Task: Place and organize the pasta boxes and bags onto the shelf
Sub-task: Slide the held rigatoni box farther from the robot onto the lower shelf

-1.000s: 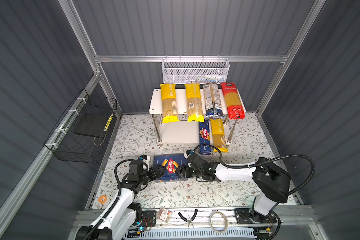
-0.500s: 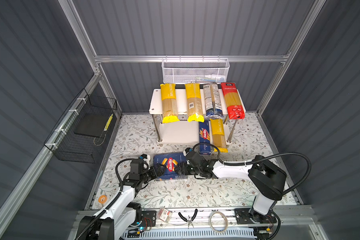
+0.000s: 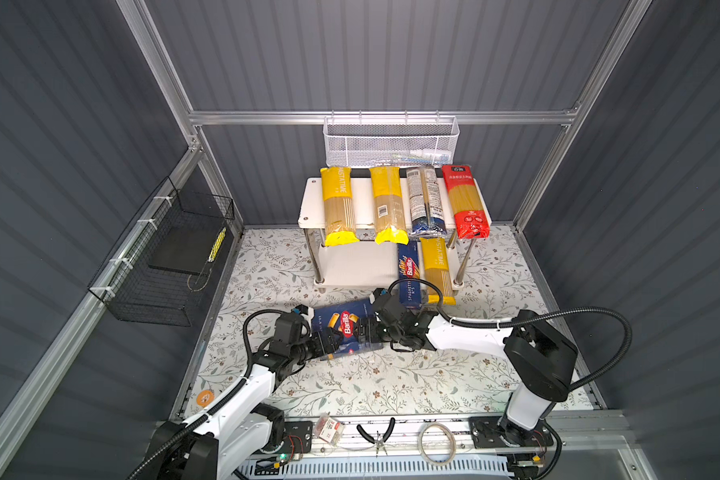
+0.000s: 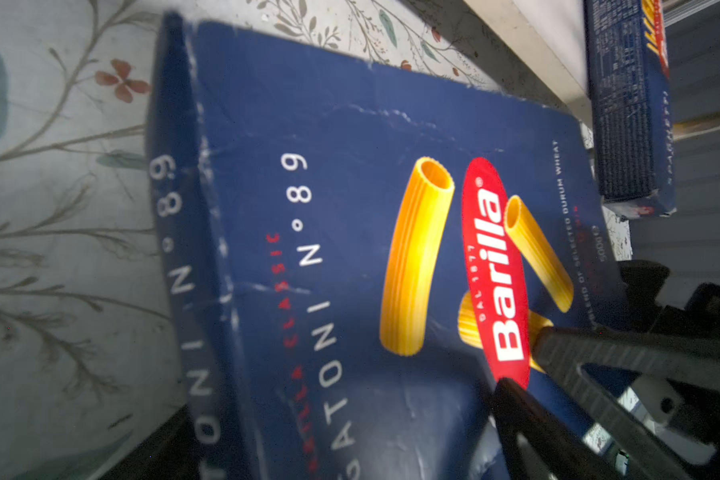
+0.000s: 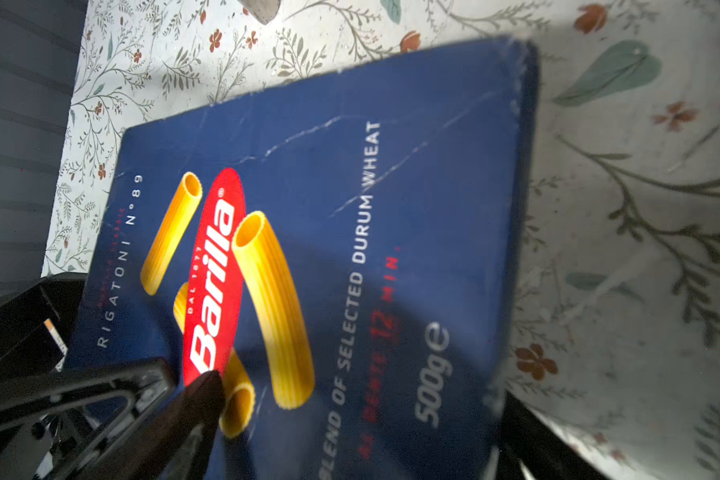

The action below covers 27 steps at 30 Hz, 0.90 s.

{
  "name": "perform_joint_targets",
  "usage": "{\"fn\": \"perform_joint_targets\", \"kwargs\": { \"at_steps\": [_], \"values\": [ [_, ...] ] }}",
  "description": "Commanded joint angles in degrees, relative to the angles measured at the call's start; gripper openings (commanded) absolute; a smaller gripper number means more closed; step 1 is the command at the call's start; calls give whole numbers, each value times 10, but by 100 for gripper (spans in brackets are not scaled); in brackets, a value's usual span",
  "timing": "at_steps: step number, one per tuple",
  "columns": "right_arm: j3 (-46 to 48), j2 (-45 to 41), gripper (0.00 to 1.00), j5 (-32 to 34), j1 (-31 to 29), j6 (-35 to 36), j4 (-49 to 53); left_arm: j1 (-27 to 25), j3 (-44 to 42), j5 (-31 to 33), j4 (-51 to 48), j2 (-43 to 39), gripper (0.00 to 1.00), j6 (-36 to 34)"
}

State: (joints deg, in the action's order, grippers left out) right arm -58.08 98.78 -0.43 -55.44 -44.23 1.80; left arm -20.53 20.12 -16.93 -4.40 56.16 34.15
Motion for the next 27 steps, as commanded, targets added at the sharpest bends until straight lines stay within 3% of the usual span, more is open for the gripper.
{"fn": "perform_joint_targets", "kwargs": {
  "at_steps": [1, 27],
  "values": [
    [-29, -33, 92, -49, -22, 19, -70, -21, 67, -86, 59, -6, 99, -8],
    [-66, -69, 92, -9, -17, 59, -42, -34, 185, -78, 43, 46, 99, -58]
  ]
}}
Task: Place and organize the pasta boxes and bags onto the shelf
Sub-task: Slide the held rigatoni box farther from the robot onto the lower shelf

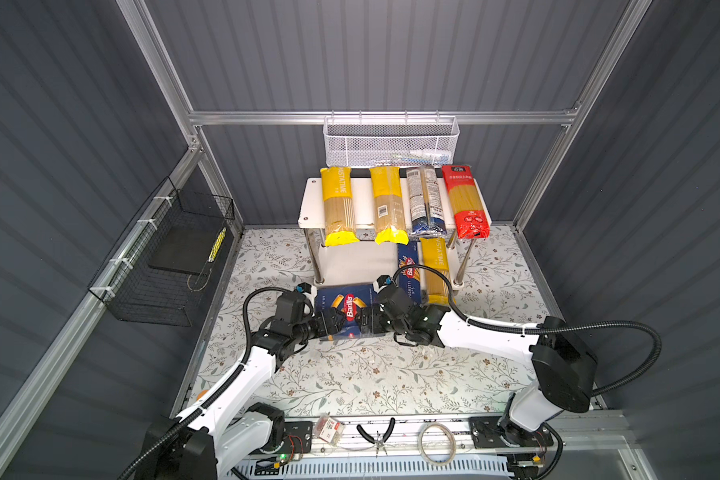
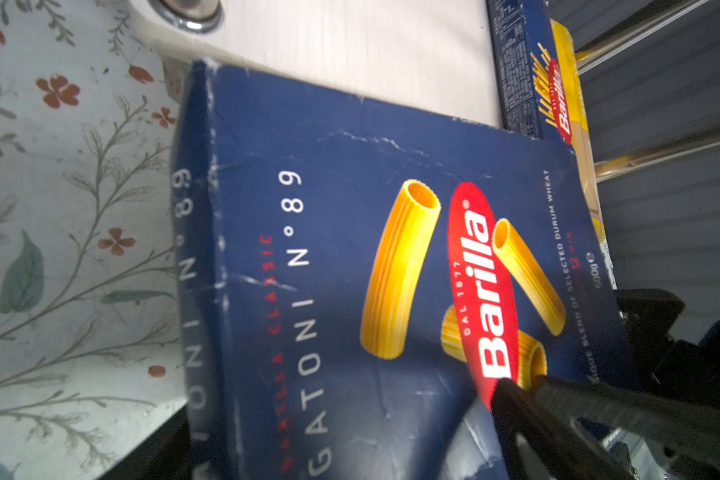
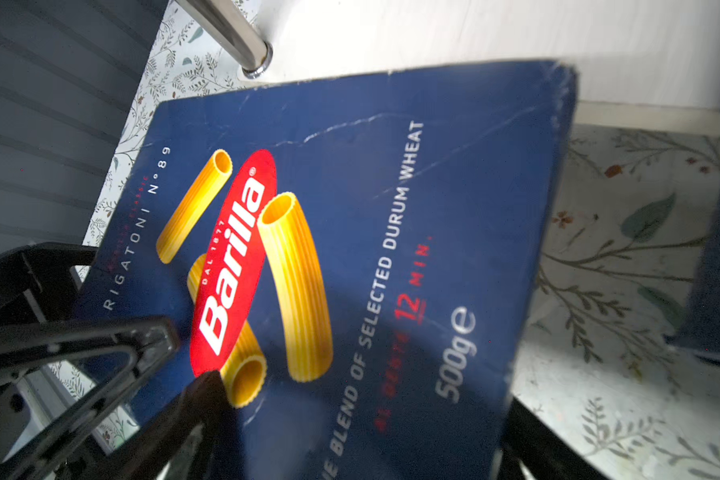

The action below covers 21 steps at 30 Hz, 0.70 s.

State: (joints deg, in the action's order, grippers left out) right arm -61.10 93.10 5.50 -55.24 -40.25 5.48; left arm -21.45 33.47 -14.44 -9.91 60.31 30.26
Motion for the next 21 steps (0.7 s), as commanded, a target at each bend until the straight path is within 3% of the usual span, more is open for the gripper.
{"fn": "perform_joint_targets", "kwargs": {
  "at_steps": [1, 21],
  "values": [
    [-34, -12, 92, -67, -18, 20, -81, -25, 56, -106, 100, 12, 99, -19],
    [-34, 7, 93, -75, 36, 19, -140, -29, 150, -94, 133, 140, 99, -44]
  ]
}}
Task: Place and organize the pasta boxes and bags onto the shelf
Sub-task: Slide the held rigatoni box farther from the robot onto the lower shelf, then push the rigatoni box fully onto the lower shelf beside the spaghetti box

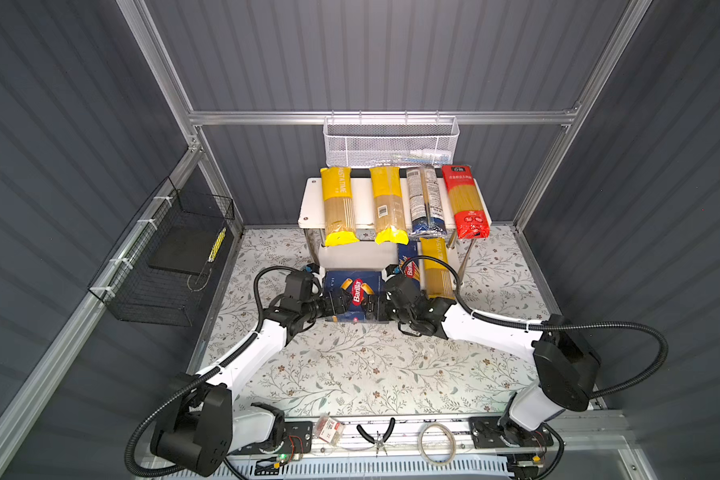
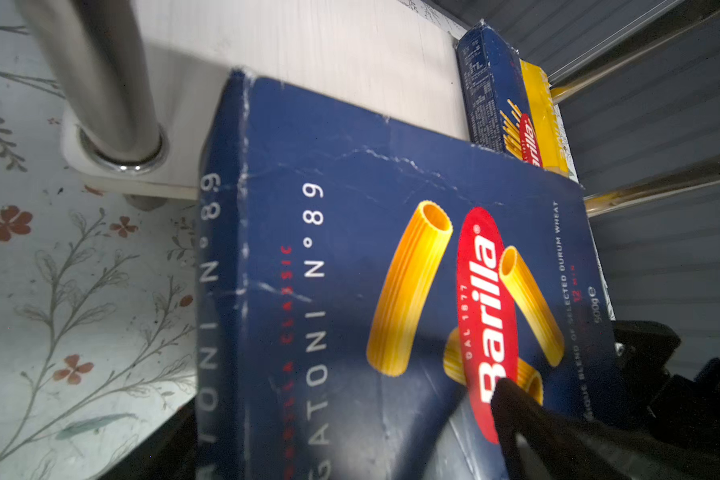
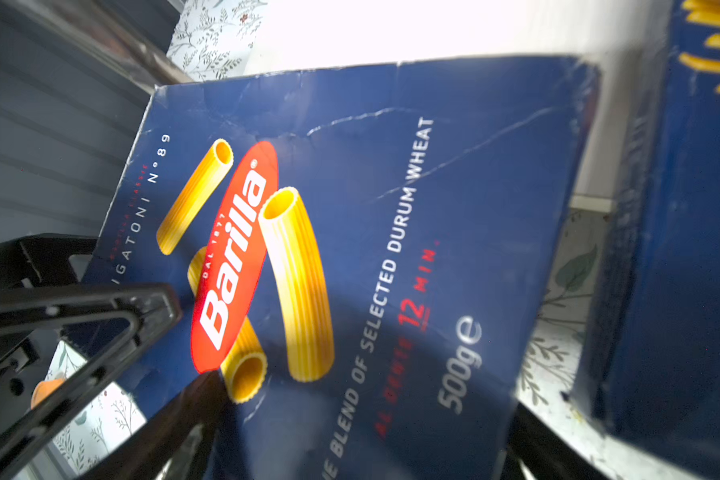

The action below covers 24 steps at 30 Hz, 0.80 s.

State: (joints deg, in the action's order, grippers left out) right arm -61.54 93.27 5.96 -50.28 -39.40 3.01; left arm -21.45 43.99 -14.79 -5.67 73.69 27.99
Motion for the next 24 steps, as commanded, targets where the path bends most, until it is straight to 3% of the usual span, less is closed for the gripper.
{"fn": "perform_joint_targets", "kwargs": {
  "at_steps": [1, 24],
  "values": [
    [-28, 8, 93, -80, -11, 9, -120, -29, 50, -90, 92, 16, 99, -24],
    [-24, 50, 93, -80, 35, 5, -195, -30, 116, -67, 113, 117, 99, -62]
  ]
}}
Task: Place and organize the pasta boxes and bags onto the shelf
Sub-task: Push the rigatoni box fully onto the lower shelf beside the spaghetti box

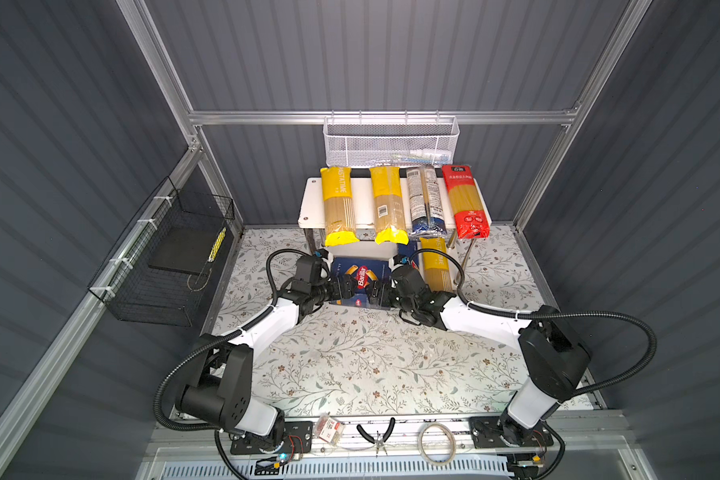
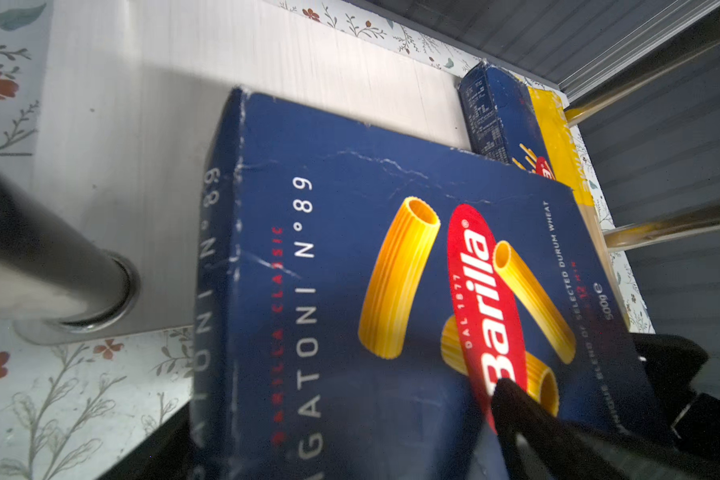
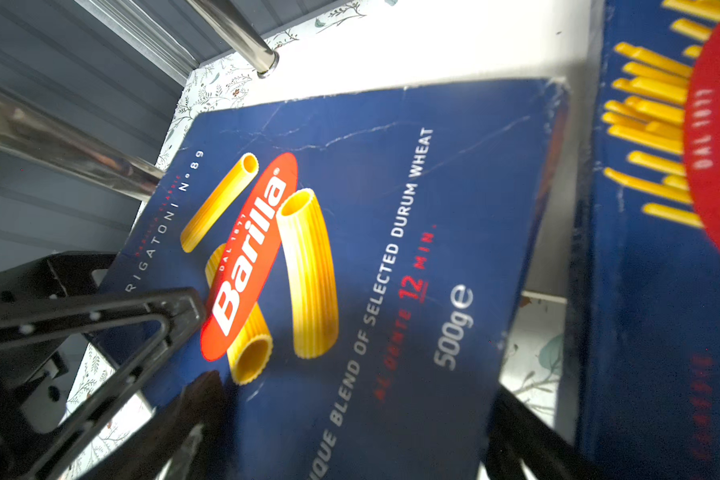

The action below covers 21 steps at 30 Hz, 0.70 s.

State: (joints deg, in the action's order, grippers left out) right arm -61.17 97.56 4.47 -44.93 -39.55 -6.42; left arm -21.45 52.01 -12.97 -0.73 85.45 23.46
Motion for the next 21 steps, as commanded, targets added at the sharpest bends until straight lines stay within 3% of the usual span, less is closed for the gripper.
{"fn": "perform_joint_targets", "kwargs": {
  "at_steps": [1, 14, 21],
  "values": [
    [-29, 11, 94, -65, -17, 6, -103, -30, 38, -84, 62, 4, 99, -19],
    [-47, 28, 96, -68, 1, -1, -116, -30, 63, -64, 42, 30, 99, -26],
    [-61, 39, 98, -66, 11, -3, -120, -30, 79, -20, 33, 47, 99, -22]
  ]
}}
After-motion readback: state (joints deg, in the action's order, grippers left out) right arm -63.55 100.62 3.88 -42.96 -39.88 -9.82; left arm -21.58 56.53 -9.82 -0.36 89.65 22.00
